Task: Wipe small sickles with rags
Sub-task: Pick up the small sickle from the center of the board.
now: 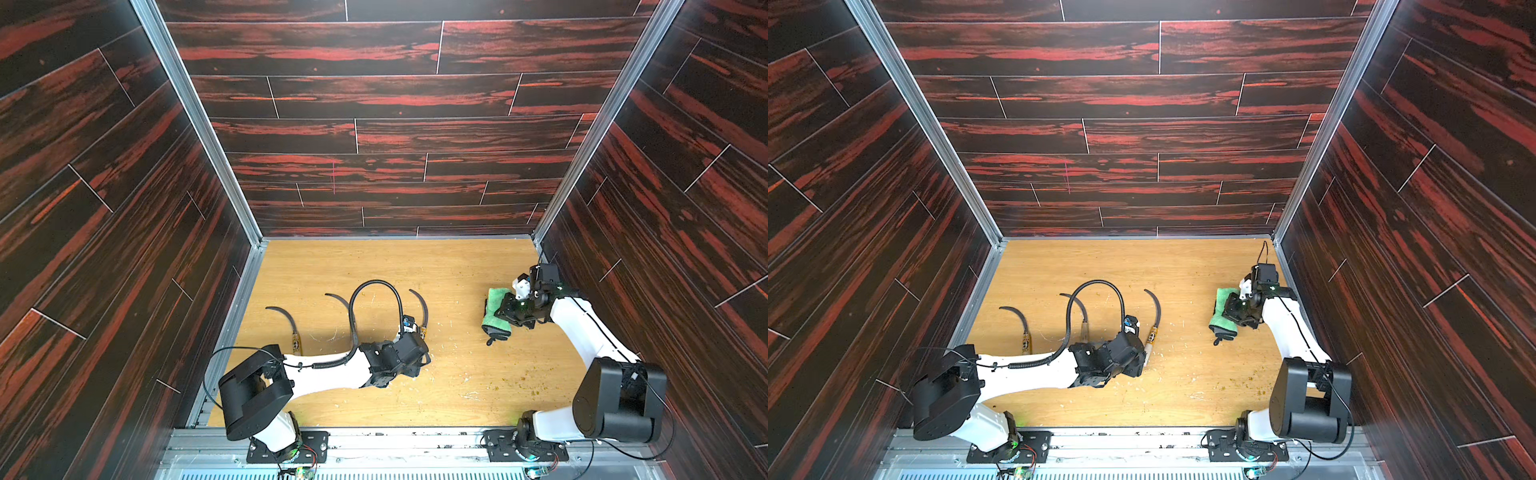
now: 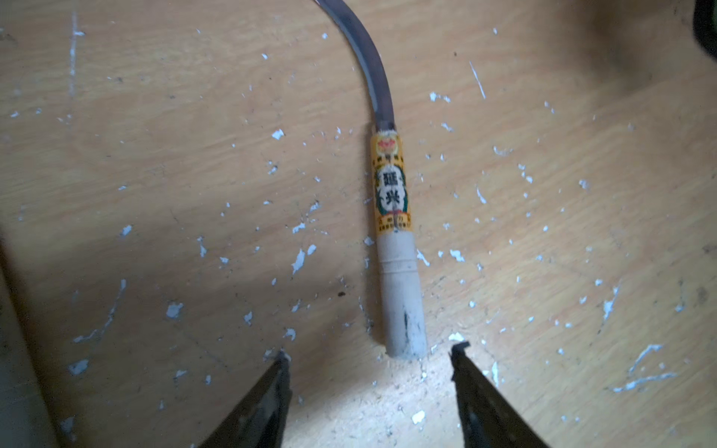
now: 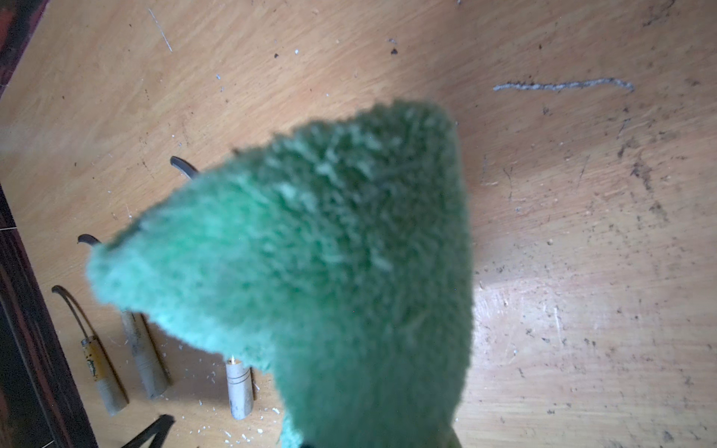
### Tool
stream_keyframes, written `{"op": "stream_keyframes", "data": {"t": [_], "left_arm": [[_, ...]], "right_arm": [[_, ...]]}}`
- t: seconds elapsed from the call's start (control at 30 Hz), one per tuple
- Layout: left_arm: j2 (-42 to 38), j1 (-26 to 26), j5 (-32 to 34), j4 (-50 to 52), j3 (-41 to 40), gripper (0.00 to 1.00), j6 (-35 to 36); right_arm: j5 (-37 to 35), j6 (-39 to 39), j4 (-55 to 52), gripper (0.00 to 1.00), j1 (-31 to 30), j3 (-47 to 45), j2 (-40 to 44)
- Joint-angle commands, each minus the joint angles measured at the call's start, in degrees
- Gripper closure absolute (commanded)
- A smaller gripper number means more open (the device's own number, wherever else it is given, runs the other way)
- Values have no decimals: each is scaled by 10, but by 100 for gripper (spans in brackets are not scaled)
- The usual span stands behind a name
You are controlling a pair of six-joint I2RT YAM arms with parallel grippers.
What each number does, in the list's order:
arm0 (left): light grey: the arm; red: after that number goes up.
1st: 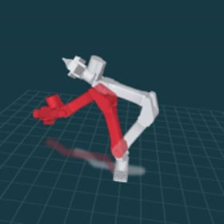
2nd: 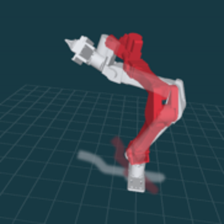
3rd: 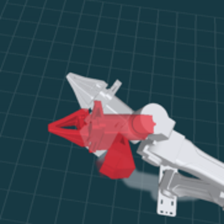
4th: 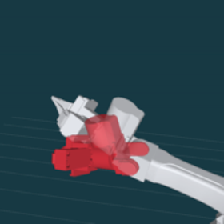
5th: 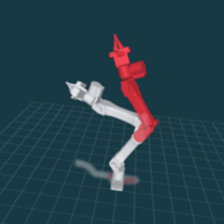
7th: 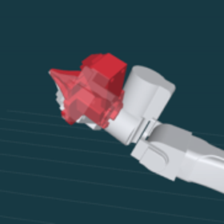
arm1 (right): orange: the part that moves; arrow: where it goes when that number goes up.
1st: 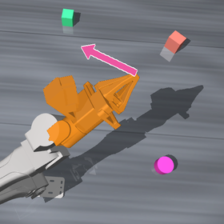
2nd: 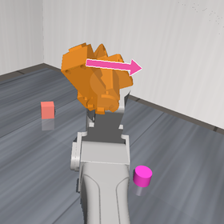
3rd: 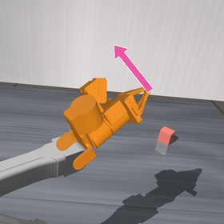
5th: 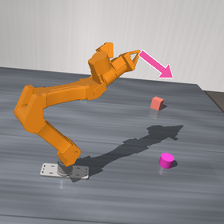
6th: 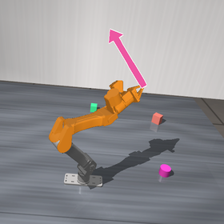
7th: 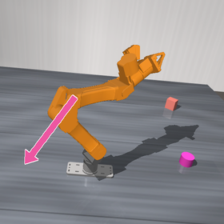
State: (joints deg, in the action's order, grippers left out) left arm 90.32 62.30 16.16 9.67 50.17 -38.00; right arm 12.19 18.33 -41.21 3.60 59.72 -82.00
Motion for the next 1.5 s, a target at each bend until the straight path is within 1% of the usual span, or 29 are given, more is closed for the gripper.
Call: {"op": "stream_keyframes", "data": {"t": [0.0, 0.17, 0.43, 0.6, 0.73, 0.83, 1.13, 1.47], "left_arm": [[4, 13, -17, -17, 0, 35, -12], [30, 16, -15, 0, 15, 39, -21], [65, 17, -6, 25, 42, 41, -16], [94, 17, -10, 36, 62, 48, -13], [98, 17, -2, 40, 67, 50, -16], [119, 17, -10, 44, 76, 53, -11], [129, 16, -17, 40, 73, 59, -5], [138, 8, -35, 35, 74, 61, 1]], "right_arm": [[16, -3, -12, 91, -3, 12, 23], [23, -3, -11, 91, -4, 13, 30], [30, -3, -11, 91, -5, 14, 33], [35, -1, -9, 91, -6, 15, 32], [38, -2, -9, 92, -6, 17, 32], [39, -1, -9, 91, -7, 18, 31], [43, 0, -10, 92, -10, 27, 29], [33, 6, -19, 92, -26, 36, 30]]}}
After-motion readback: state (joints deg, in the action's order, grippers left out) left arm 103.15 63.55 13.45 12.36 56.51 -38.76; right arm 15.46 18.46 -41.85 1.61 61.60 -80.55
